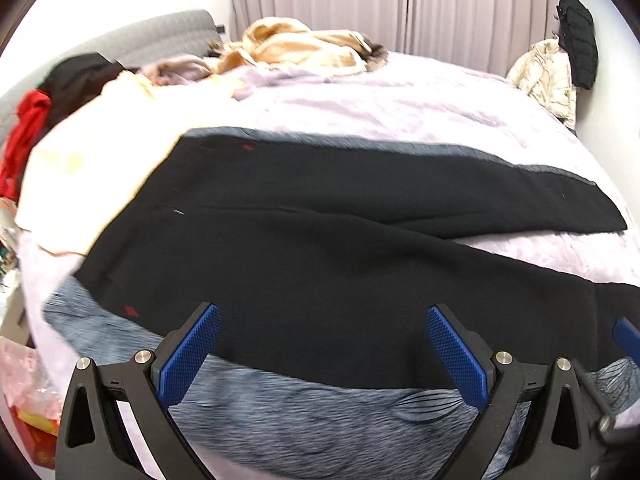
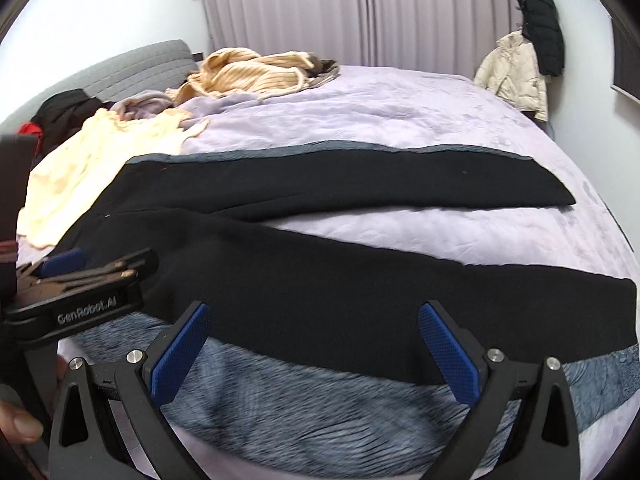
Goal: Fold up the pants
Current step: 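Position both grippers over the black trousers' waistband edge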
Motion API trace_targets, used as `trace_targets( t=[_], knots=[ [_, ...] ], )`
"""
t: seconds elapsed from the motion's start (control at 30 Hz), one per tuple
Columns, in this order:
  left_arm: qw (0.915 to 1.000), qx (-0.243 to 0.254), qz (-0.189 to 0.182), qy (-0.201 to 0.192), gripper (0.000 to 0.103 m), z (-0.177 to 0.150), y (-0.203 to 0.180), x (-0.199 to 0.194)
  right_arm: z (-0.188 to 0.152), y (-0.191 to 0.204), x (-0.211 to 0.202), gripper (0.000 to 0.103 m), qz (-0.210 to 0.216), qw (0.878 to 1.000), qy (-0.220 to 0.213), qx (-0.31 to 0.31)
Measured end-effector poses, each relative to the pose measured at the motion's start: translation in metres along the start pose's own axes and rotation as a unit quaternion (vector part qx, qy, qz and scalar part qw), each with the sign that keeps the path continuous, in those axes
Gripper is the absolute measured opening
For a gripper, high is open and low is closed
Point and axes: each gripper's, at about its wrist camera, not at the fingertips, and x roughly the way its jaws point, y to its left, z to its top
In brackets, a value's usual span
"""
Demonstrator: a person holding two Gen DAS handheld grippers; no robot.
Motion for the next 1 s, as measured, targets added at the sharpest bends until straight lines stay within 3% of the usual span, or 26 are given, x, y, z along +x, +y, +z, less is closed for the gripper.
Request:
trace_targets(
  t=[0.07, 0.27, 0.47, 0.73, 1.0],
  knots=[
    [0.9999, 0.002, 0.014, 0.002, 0.103, 0.001, 0.009, -0.003, -0.002, 0.012, -0.003, 0.103, 0.005, 1.0, 0.004, -0.014],
    [0.9999, 0.004, 0.012, -0.004, 0.103, 0.008, 0.021, -0.005, 0.006, 0.033, -0.008, 0.103, 0.006, 0.999, 0.005, -0.05],
    [0.9997, 0.023, -0.003, 0.006, 0.103, 0.017, 0.018, 0.008, 0.011, 0.033, -0.002, 0.103, 0.019, 0.998, 0.019, -0.057],
    [0.9993, 0.037, -0.008, 0.004, 0.103, 0.022, 0.017, 0.012, 0.022, 0.042, 0.009, 0.103, 0.004, 0.997, 0.032, -0.077],
    [0.999, 0.033, -0.014, 0.026, 0.103, 0.026, 0.026, 0.023, 0.033, 0.046, 0.02, 0.103, 0.001, 0.994, 0.045, -0.098]
  ],
)
